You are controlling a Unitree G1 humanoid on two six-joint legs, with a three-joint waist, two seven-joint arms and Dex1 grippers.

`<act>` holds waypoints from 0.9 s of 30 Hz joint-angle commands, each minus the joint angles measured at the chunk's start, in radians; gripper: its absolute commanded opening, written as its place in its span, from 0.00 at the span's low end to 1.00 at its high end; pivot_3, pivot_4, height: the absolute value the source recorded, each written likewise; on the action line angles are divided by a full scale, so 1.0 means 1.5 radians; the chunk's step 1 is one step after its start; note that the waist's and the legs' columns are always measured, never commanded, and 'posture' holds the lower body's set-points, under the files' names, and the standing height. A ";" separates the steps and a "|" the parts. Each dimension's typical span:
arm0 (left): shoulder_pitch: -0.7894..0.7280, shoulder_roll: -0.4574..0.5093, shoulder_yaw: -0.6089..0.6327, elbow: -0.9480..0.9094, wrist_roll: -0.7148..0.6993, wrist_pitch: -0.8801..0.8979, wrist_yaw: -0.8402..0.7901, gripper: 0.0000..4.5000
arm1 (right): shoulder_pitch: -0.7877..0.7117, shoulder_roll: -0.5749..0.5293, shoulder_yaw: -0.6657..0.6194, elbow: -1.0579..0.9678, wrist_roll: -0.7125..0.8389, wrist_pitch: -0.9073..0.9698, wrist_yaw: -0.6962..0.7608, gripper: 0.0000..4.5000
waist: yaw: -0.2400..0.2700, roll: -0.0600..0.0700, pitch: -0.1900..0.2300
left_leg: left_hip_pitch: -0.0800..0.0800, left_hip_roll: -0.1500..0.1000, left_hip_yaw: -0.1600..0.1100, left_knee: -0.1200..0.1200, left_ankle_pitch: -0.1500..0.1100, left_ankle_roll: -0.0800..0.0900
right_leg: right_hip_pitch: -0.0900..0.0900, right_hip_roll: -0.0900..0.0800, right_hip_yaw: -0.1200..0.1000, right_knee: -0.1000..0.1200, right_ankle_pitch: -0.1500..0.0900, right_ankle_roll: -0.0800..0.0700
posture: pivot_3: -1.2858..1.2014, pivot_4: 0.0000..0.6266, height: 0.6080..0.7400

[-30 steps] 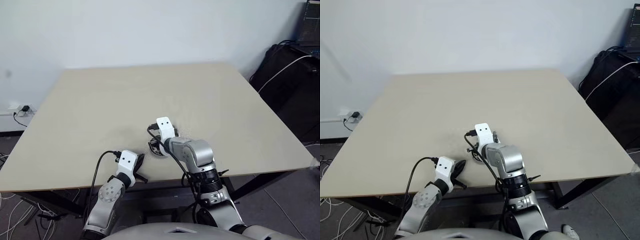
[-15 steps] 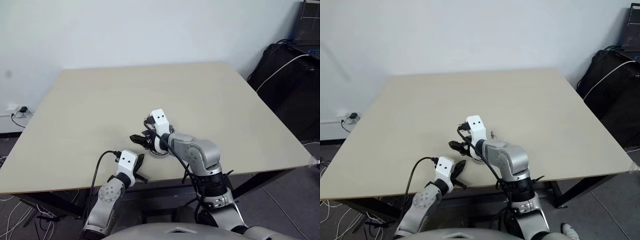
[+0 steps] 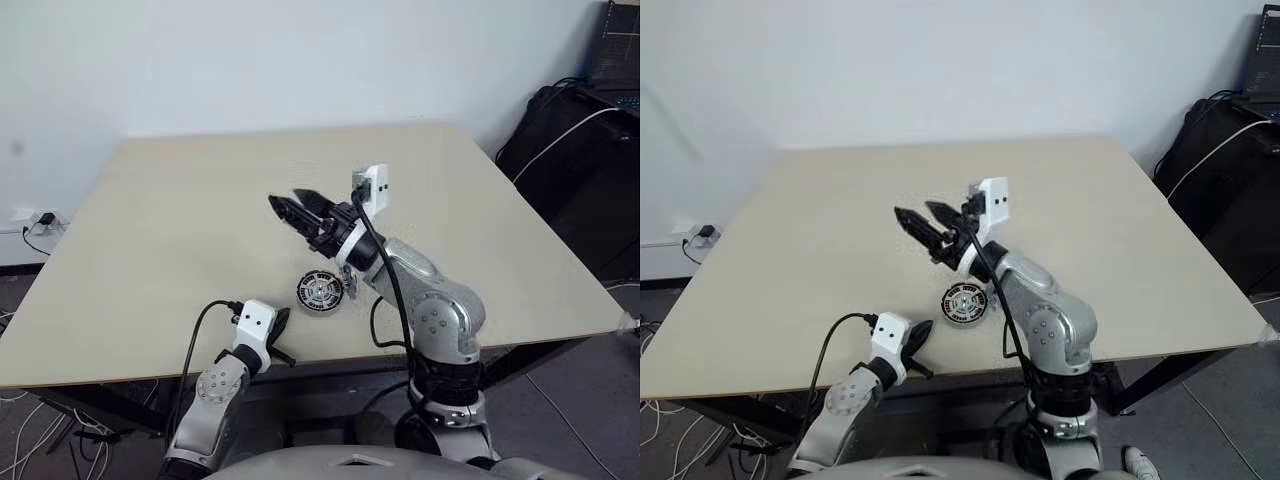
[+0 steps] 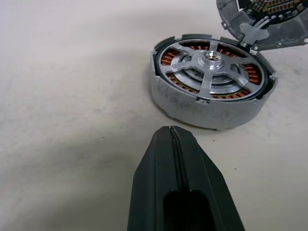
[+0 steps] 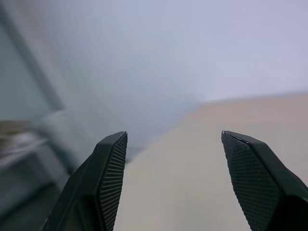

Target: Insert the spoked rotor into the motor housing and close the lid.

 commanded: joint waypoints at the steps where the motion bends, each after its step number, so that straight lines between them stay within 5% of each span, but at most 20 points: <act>1: -0.010 0.001 0.000 -0.015 -0.007 -0.001 -0.005 0.00 | 0.022 -0.009 0.018 0.008 -0.119 -0.150 -0.069 0.74 | 0.000 0.000 0.000 | 0.000 0.000 0.000 0.000 0.000 0.000 | 0.000 0.000 0.000 0.000 0.000 0.000 | 0.52 0.00 1.00; 6: -0.012 0.002 -0.001 -0.014 -0.005 0.000 -0.008 0.00 | 0.063 -0.053 -0.010 0.080 -0.313 -0.283 -0.241 0.74 | 0.002 0.000 0.000 | 0.001 0.000 0.001 0.000 -0.002 -0.003 | 0.000 0.000 0.001 0.001 0.000 0.000 | 0.52 0.00 1.00; 15: -0.014 0.008 -0.001 -0.017 -0.001 0.003 -0.013 0.00 | 0.137 -0.095 -0.068 0.154 -0.352 -0.260 -0.271 0.74 | 0.003 0.000 0.001 | 0.000 0.000 0.001 0.000 0.000 0.000 | 0.002 0.001 0.003 0.001 0.000 0.000 | 0.52 0.00 1.00; 25: -0.015 0.012 -0.001 -0.022 -0.002 0.011 -0.016 0.00 | 0.184 -0.116 -0.021 0.192 -0.379 -0.238 -0.238 0.03 | 0.002 0.000 0.001 | 0.000 0.000 0.002 0.000 0.001 0.001 | 0.002 0.001 0.003 0.001 0.000 -0.001 | 0.52 0.00 1.00; 27: -0.014 0.012 -0.001 -0.023 -0.002 0.011 -0.016 0.00 | 0.185 -0.112 -0.006 0.195 -0.373 -0.244 -0.222 0.01 | 0.001 0.000 0.001 | 0.001 0.000 0.002 0.000 0.001 0.001 | 0.002 0.001 0.003 0.001 0.000 -0.001 | 0.52 0.00 1.00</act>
